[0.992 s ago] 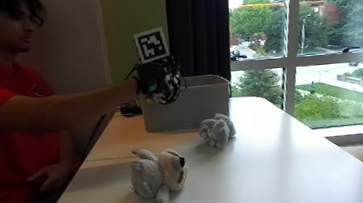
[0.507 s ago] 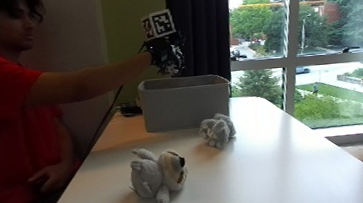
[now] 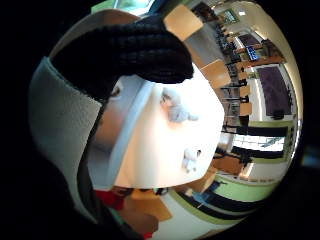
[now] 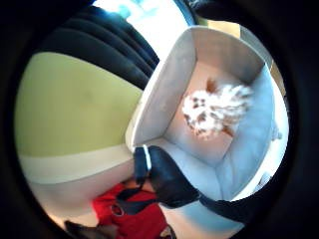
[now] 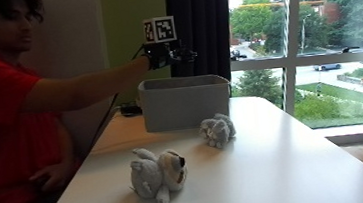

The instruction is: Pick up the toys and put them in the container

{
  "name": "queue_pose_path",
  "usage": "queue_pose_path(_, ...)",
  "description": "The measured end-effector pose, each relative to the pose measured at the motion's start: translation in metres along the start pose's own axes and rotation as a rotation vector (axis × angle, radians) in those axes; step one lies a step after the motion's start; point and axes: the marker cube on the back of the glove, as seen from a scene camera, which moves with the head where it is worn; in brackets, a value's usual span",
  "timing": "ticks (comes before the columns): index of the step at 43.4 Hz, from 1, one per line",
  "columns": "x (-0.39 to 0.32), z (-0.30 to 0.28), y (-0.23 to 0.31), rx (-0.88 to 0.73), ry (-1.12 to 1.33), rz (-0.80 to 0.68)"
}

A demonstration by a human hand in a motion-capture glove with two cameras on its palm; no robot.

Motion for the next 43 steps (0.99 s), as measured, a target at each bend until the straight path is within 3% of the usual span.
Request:
queue_pose_path(10,0.095,0.002,0.061,0.018,0.019,0.114)
queue_pose_path(17,0.188,0.034,0.119,0.014,-0.037,0.201)
queue_pose_path(24,0.274,0.085,0.168,-0.015,0.131,0.547)
queue_pose_path(28,0.298,0.111,0.2,-0.126,0.126,0.46)
queue_pose_path(34,0.319,0.138,0.224,-0.203,0.112,0.561)
queue_pose_path(43,0.34,0.153,0.247,-0.129,0.057,0.593)
